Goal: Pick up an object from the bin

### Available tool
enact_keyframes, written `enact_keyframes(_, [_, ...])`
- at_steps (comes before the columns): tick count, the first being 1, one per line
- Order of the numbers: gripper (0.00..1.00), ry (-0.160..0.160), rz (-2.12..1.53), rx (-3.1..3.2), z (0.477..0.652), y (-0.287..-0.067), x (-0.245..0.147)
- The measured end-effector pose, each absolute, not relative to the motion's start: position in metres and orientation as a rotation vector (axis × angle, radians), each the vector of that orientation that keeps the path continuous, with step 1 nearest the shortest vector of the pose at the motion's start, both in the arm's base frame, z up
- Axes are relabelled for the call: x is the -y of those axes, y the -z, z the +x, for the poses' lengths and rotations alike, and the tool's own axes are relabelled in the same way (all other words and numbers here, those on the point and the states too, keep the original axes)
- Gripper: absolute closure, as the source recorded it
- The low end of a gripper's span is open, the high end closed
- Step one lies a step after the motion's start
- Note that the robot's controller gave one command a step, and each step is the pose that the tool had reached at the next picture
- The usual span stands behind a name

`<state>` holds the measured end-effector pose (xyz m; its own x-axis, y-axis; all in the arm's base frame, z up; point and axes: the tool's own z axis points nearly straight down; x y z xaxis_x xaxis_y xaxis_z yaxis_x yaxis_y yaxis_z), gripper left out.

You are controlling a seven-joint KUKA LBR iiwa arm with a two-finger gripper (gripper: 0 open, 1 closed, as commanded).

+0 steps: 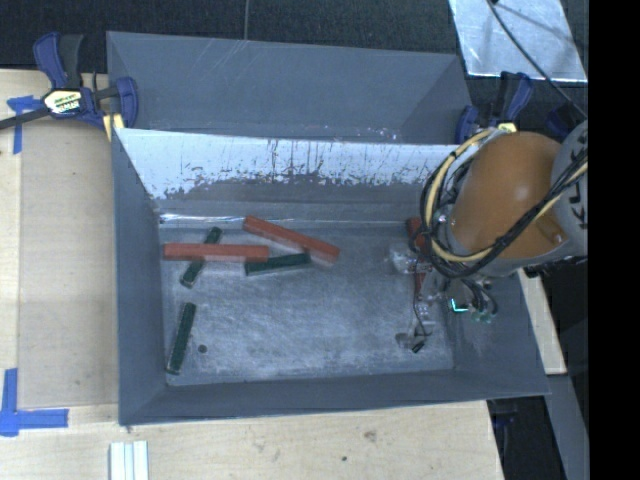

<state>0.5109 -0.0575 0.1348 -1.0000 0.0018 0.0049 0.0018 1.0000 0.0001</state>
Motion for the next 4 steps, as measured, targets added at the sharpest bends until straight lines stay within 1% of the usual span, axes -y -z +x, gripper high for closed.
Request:
enact_keyframes(1, [0.0,-0.008,0.376,3.129,0.617,-0.172,0.151])
enact_keyframes(2, [0.0,0.004,0.754,3.046,0.525,-0.089,0.126])
enact_keyframes(3, [0.0,0.037,1.231,2.896,0.571,-0.07,0.136])
enact_keyframes(4, [1.0,0.015,1.237,2.894,0.571,-0.071,0.143])
